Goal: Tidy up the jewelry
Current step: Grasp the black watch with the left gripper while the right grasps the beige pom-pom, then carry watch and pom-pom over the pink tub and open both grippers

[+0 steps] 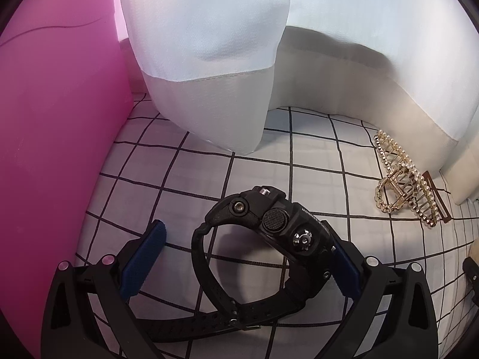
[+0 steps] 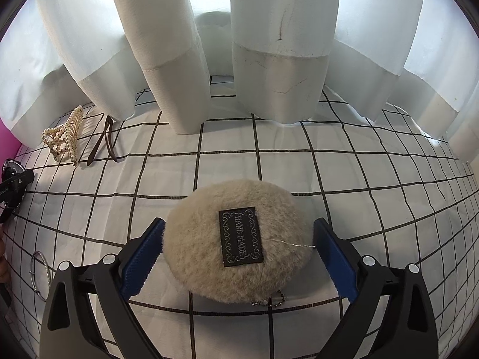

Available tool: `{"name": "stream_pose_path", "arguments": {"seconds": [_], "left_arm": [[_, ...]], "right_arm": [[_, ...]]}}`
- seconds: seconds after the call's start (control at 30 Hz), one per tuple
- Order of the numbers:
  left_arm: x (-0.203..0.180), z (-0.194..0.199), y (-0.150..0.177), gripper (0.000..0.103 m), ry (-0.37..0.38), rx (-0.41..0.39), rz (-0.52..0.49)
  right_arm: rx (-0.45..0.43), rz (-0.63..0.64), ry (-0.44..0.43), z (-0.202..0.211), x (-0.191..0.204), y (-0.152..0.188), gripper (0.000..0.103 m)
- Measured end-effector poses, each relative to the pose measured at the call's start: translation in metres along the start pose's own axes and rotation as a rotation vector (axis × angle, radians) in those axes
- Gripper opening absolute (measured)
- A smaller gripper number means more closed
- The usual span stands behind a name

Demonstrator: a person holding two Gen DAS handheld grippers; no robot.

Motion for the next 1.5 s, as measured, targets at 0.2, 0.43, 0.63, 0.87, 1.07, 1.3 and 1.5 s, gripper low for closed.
{"name": "stream_pose_path", "arguments": {"seconds": [0.2, 0.43, 0.63, 0.87, 1.07, 1.3, 1.5], "left_arm": [[-0.009, 0.020, 0.015, 0.075, 0.027, -0.014, -0.039], [-0.016, 0.029, 0.021, 0.065, 0.044, -0.010, -0.043], [-0.024, 0.039, 0.034, 0.065, 0.064, 0.006, -0.038], [-0.043, 0.075, 0.055, 0.065, 0.092, -0.005, -0.054], [-0.042, 0.139, 0.055, 0.065, 0.111, -0.073, -0.030], [-0.025, 0.215, 0.043, 0.065, 0.085, -0.176, 0.038], [0.019, 0.282, 0.031, 0.065, 0.022, -0.278, 0.103]], "right_arm": [[-0.015, 0.002, -0.015, 0.011, -0.004, 0.011, 0.091], [-0.024, 0.017, -0.033, 0.028, -0.007, 0.027, 0.065], [-0.025, 0.002, -0.069, 0.046, -0.020, 0.041, 0.062], [-0.039, 0.021, -0.102, 0.086, -0.029, 0.048, 0.062], [-0.040, 0.049, -0.168, 0.124, -0.011, 0.043, 0.062], [-0.075, 0.151, -0.287, 0.182, 0.039, 0.036, 0.062], [-0.129, 0.241, -0.422, 0.235, 0.099, 0.022, 0.062]]}}
Point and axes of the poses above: each gripper's, at about its wrist camera, not at the fingertips, and z roughly against the way its jaws point, x to its left, y to its underside, the point moved 10 cm from there along -z, roughly the way its jaws point, and after that the axes turned 14 degrees about -z, right-handed, at the moved point
